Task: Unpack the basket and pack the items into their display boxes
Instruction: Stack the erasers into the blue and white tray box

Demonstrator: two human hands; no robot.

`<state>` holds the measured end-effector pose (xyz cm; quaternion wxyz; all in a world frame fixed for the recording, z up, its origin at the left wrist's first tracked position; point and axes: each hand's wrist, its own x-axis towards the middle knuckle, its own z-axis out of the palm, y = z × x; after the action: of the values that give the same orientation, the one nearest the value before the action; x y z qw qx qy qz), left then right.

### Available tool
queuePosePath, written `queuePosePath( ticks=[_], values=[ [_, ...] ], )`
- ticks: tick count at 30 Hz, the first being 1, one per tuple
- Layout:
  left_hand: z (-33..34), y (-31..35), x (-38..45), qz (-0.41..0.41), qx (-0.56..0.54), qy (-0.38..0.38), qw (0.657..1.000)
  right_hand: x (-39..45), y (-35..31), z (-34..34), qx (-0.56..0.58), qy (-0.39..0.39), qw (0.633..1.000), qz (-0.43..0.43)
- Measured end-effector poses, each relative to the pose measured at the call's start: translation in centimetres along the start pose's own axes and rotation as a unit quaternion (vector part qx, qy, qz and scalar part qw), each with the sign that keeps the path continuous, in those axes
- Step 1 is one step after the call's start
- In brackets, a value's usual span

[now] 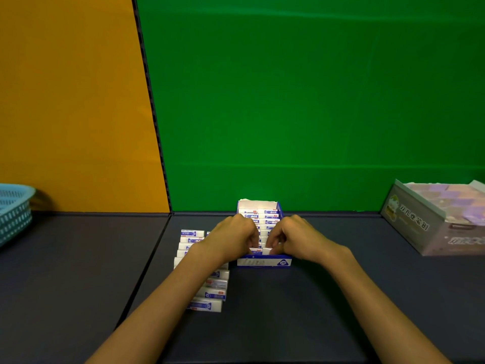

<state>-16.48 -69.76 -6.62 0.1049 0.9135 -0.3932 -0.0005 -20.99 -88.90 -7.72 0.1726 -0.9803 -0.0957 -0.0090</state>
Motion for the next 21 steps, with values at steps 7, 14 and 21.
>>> queuePosePath(
  ticks=[7,14,21],
  values=[
    [0.13,-0.13,-0.08,-0.001,0.012,0.014,1.0,0.03,0.16,0.27,-0.006,0.01,1.0,-0.009],
    [0.1,-0.26,-0.02,-0.012,0.023,0.016,1.0,-0.22,-0.14,0.14,-0.036,0.017,0.998,-0.04],
    [0.09,-0.17,-0.23,-0.017,0.026,0.017,0.999,0.22,0.07,0.06,-0.021,0.007,0.999,-0.036]
  ],
)
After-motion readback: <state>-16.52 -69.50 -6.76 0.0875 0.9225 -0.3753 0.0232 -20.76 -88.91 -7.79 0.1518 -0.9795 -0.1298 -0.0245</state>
